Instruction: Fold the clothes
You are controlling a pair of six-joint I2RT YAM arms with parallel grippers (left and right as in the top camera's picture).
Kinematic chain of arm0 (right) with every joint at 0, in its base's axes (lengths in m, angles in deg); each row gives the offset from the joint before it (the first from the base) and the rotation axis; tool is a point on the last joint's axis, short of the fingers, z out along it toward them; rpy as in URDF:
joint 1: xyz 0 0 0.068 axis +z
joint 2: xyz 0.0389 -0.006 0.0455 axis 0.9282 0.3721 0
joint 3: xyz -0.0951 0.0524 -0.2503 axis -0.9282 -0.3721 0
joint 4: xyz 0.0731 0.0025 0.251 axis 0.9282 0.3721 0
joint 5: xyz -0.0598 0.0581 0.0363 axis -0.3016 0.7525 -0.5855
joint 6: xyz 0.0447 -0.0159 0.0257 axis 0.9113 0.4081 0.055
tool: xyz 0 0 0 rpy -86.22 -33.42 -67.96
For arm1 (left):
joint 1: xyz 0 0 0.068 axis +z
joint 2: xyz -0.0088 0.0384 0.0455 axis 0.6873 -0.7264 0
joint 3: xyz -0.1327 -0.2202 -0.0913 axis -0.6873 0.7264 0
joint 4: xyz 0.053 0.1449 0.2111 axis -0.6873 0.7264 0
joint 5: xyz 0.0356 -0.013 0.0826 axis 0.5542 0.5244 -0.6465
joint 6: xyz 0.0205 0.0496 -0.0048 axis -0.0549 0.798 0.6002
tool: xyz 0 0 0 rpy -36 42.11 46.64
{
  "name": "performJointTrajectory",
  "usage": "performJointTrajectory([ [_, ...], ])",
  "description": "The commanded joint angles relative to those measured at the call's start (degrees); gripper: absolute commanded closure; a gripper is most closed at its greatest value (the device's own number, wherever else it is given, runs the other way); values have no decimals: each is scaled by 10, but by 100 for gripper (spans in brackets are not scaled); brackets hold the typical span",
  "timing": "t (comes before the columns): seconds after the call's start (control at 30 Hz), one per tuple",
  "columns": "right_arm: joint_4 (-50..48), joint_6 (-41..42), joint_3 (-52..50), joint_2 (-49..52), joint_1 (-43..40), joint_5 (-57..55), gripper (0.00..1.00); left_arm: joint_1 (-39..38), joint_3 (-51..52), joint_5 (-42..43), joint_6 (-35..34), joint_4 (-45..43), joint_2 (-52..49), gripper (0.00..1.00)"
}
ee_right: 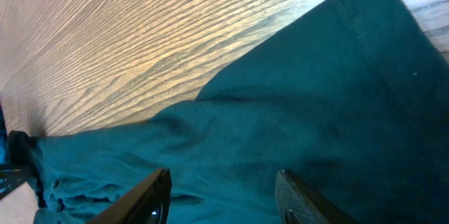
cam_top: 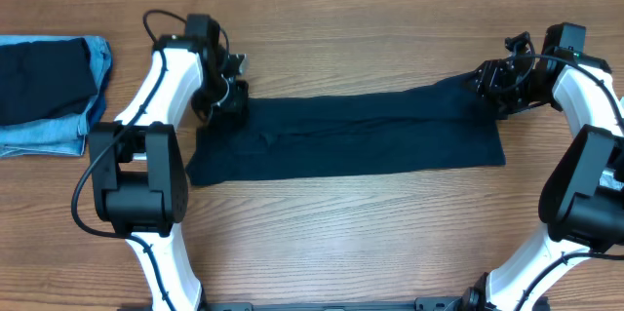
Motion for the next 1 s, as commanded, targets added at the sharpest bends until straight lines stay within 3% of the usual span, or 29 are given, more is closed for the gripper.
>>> performJointTrajectory([
  [0.0,-2,2,8,-3,-2,9,48,-7,51,12,-2,-42,-10,65],
  [0.27,0,35,8,-3,1,-2,48,13,83,-74,-54,-134,-10,65],
  [0.47,1,47,8,-3,1,-28,47,90,83,-58,-127,-187,-11,67],
  [0.67,1,47,8,-3,1,-38,47,142,83,-17,-123,-205,-11,67],
  [0.83,6,47,8,-3,1,-38,46,138,83,16,-84,-206,-10,64],
  [0.97,16,39,8,-3,10,-29,47,131,80,31,-94,-206,-10,62],
])
